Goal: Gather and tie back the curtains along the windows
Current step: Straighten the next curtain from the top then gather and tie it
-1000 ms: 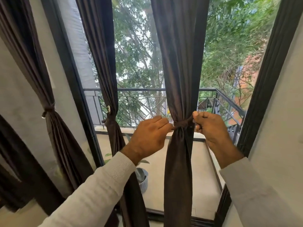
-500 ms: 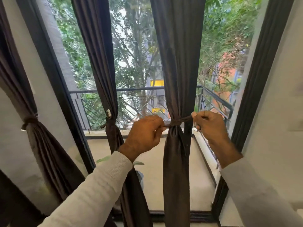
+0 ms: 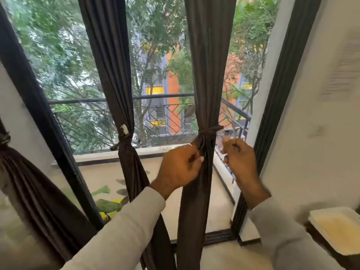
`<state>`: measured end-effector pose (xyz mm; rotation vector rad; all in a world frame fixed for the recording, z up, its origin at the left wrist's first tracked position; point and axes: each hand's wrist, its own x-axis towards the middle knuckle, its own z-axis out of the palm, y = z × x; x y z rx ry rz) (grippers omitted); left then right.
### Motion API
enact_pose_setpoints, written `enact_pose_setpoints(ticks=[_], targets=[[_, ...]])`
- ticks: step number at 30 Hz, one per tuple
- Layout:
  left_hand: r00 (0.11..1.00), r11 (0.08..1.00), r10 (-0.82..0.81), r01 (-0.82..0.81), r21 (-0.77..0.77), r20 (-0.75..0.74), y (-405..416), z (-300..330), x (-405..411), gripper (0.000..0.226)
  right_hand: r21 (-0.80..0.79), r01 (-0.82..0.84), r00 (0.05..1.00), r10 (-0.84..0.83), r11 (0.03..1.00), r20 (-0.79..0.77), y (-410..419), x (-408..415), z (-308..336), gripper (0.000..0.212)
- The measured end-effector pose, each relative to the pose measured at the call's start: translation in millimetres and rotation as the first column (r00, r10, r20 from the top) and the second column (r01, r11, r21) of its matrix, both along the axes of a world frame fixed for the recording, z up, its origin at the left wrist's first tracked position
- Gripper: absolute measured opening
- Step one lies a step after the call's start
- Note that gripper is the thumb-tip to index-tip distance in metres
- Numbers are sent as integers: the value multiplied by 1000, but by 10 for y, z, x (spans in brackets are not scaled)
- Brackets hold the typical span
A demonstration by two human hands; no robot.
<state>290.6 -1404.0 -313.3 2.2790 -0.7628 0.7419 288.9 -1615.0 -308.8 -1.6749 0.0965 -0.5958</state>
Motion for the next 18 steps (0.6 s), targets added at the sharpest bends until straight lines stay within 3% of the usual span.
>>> enact_pose_setpoints(ticks=[4,8,10,13,18], targets=[[993,998,24,-16,65,-113,-153,-445,-77,23,-78,28,992,-38,997,-123,-16,-219,-504,21],[974,995,25,-2,100,-226,-346,-780,-86,24,-172,67,968,-105,983,-226,-252,-408,-937,33],[957,991,30,9,136,-288,-492,-927,-117,27,-221,71,955,-131,973,-268,-379,-554,-1070,28],[937,976,35,44,215,-348,-796,-1167,-157,28,-354,58,946,-165,933,-280,-678,-757,-1299,22],[911,942,-16,153,300,-412,-1600,-1489,-313,24,-424,39,896,-219,905,-385,-1450,-1129,-1711,20]])
